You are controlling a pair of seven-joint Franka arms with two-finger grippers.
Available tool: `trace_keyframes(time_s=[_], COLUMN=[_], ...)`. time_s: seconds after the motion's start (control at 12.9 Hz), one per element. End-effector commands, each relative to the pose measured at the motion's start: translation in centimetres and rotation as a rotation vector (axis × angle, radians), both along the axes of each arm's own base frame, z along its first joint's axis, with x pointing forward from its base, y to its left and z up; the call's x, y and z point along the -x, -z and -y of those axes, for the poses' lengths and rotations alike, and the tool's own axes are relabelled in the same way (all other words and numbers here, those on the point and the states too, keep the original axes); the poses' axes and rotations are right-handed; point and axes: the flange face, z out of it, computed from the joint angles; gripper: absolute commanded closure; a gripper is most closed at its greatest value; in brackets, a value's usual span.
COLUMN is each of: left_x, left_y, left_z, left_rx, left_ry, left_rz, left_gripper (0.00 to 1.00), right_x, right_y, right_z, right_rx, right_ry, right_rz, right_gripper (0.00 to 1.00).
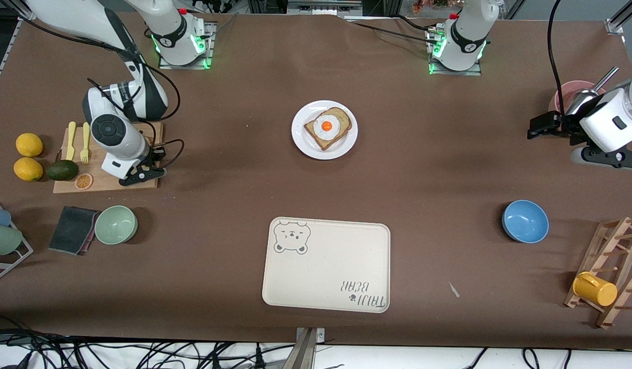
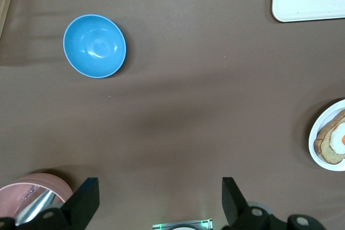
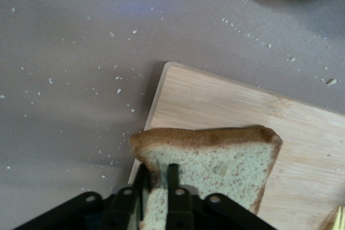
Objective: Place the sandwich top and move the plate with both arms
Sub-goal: 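Grasp the bread slice edge with the right gripper and lift it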
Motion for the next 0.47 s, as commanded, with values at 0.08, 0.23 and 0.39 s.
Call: trace_keyframes(time_s=[0.08,0.23,0.39], left_x=[0.1,0.1,0.1], left_y=[-0.5,-0.5,-0.5], left_z=[-0.2,-0.2,-0.3], left_rx=[-0.027,-0.027,-0.025], left_ry=[0.011,0.011,0.01], left_rz=[-0.001,-0.001,-0.001], left_gripper=[0.0,0.0,0.0], right_x=[0.9,0.7,0.2], right_y=[0.6,-0.2,-2.9], right_z=[0.6,0.6,0.5], right_rx=[0.012,0.012,0.018], right_ry=[-0.005,-0.002,-0.004], right_rz=[-0.007,0.006,0.03], right_gripper=[1.0,1.0,1.0])
